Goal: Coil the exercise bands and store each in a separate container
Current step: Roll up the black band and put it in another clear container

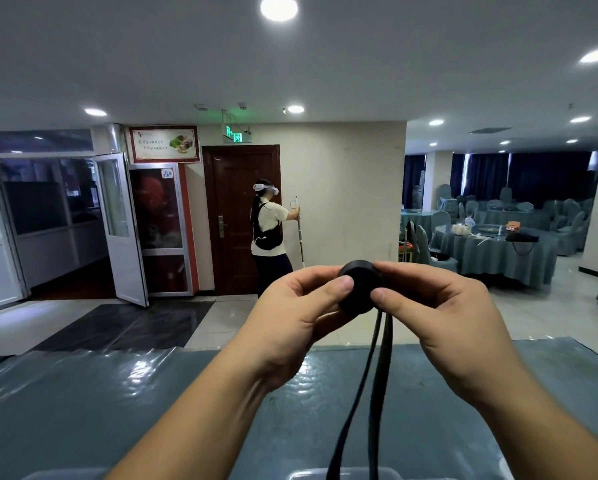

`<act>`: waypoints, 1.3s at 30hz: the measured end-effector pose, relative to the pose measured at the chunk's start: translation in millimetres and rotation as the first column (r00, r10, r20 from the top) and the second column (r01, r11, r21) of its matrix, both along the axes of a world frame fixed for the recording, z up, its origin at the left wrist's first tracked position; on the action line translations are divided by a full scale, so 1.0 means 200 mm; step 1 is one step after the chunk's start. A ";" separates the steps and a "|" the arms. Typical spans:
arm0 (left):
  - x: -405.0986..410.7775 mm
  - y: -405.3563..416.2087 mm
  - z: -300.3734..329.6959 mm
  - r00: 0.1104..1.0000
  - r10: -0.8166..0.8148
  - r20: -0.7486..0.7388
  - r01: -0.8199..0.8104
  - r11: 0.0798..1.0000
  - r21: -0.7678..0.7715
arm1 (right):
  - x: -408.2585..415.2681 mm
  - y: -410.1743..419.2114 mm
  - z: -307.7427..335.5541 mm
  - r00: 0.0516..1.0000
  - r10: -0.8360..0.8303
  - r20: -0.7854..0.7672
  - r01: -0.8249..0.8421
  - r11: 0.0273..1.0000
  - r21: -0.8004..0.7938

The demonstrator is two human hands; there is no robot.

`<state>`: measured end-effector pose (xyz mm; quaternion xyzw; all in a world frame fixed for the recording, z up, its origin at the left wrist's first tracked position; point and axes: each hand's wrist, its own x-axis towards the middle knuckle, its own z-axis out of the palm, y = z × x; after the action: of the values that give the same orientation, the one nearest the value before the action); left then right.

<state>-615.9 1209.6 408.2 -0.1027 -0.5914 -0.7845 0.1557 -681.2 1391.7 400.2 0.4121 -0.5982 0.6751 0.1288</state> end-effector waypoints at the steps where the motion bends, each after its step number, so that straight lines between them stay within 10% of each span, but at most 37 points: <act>1: 0.00 0.00 0.00 1.000 -0.001 0.015 0.001 1.000 -0.007 | -0.01 0.01 0.00 1.000 0.001 0.003 -0.001 1.000 0.025; 6: 0.00 -0.05 0.03 0.996 0.093 -0.003 -0.088 0.936 -0.341 | -0.02 0.03 0.03 1.000 0.005 0.000 -0.005 0.988 0.152; 13: -0.02 0.01 -0.01 0.999 0.004 -0.051 -0.006 0.999 -0.044 | 0.00 -0.02 -0.03 0.999 -0.005 0.043 0.008 0.998 -0.070; 19: 0.00 -0.02 0.01 0.995 0.066 -0.068 -0.083 0.952 -0.294 | 0.00 0.01 0.00 0.999 0.042 0.018 -0.044 0.993 0.110; 26: -0.01 0.04 -0.02 0.998 0.032 -0.045 -0.031 0.999 0.028 | 0.03 -0.04 -0.06 0.996 -0.069 0.050 0.072 0.996 -0.057; 32: 0.00 -0.02 0.02 0.999 0.046 0.002 -0.045 0.974 -0.221 | 0.00 0.03 -0.01 1.000 -0.021 -0.006 0.022 0.991 0.133; 39: -0.01 0.01 -0.02 1.000 0.004 0.027 -0.003 0.999 -0.037 | 0.02 -0.01 -0.06 0.998 -0.052 0.037 0.054 0.995 -0.078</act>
<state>-617.6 1212.1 404.5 -0.0938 -0.6078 -0.7747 0.1471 -678.2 1389.9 388.6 0.3788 -0.5839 0.7017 0.1525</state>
